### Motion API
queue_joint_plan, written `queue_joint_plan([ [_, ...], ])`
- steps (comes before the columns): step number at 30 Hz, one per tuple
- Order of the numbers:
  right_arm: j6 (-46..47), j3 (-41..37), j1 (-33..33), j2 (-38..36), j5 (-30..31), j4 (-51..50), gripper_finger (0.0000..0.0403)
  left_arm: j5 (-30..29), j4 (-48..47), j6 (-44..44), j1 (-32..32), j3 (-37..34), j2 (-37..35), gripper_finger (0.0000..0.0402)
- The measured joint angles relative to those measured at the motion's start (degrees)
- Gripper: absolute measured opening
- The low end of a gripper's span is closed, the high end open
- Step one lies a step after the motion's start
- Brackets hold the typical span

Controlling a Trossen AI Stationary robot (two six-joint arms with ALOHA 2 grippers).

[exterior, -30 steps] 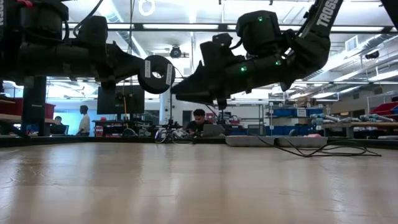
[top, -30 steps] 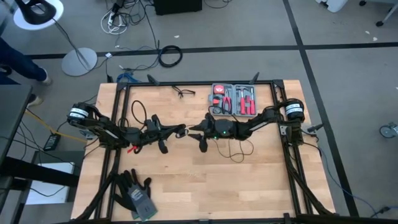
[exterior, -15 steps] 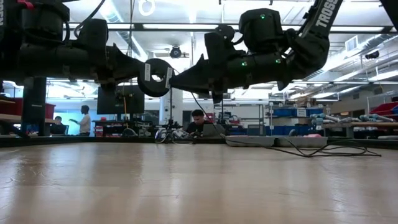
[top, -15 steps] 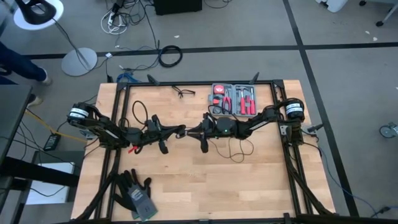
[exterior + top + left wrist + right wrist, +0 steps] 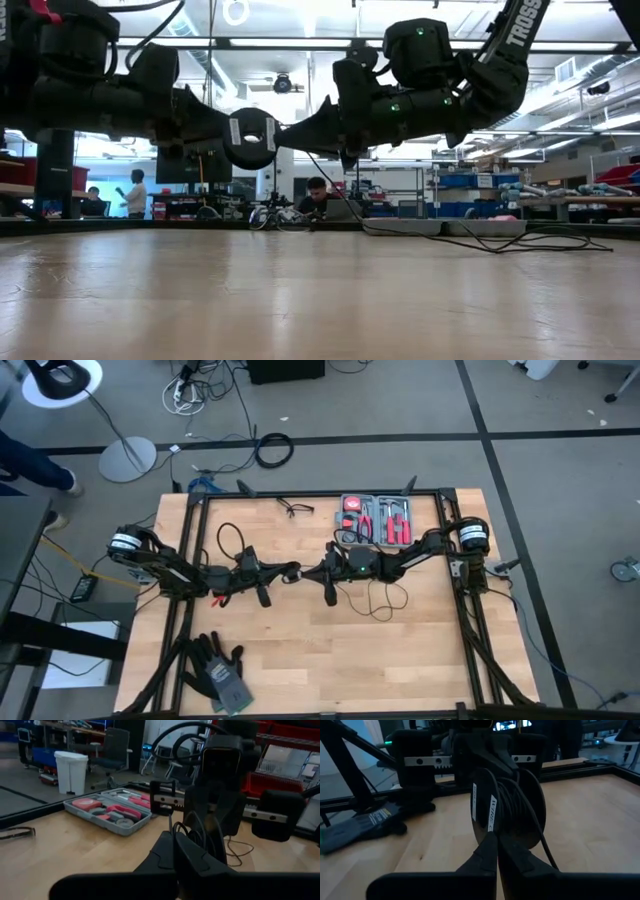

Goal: Coil cords
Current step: Coil the black wire onto the spool

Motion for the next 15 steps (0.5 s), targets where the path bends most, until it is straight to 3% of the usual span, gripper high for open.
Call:
queue_joint_plan([
  [15,-1.66,0.14,-1.15,-0.39,-0.42,2.77,0.0001,4.75,-8.34,-7.5,0.0,-0.07,0.08,0.0],
])
